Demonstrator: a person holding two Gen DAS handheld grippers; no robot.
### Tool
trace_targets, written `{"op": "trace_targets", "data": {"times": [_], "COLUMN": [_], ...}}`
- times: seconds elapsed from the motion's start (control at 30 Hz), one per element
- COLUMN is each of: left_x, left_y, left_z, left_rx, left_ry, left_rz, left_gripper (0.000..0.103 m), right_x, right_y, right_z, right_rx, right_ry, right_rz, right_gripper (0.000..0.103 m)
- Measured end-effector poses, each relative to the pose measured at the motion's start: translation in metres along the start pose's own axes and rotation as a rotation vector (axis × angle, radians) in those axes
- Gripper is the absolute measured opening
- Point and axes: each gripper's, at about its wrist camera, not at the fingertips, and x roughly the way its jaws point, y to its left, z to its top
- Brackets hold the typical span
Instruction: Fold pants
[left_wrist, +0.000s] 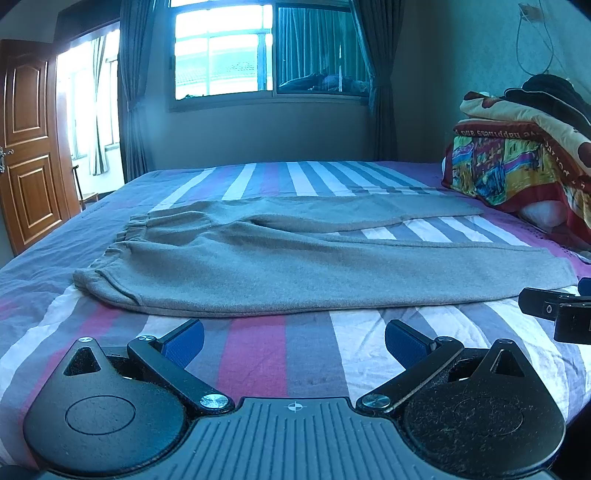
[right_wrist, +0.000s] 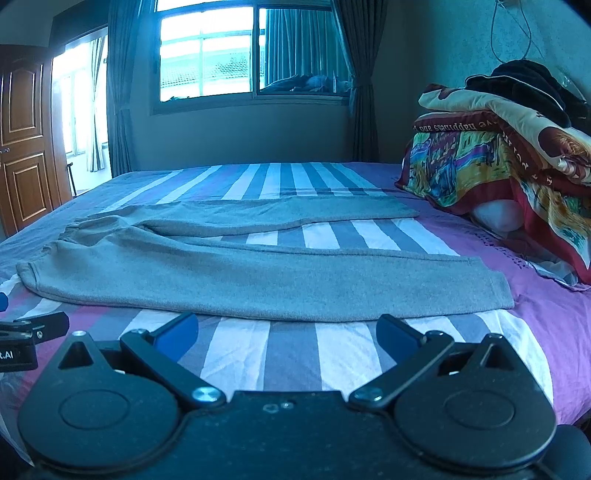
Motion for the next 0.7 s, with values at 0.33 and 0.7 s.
{"op": "trace_targets", "data": {"times": [0.33, 0.7], "left_x": [-0.0008, -0.002], "left_y": [-0.0003, 0.0006], "left_z": [-0.0003, 0.0003], "left_rx": [0.0, -0.004], "left_ry": [0.0, -0.002], "left_rz": [0.0, -0.002], "left_gripper": [0.103, 0.103], "right_x": [-0.0001, 0.0007], "right_y": [0.0017, 0.0021], "right_z": [0.0001, -0.0002], "right_rx": [0.0, -0.005], "right_ry": [-0.006, -0.001], "right_rz": [0.002, 0.012], "right_gripper": [0.103, 0.103]}}
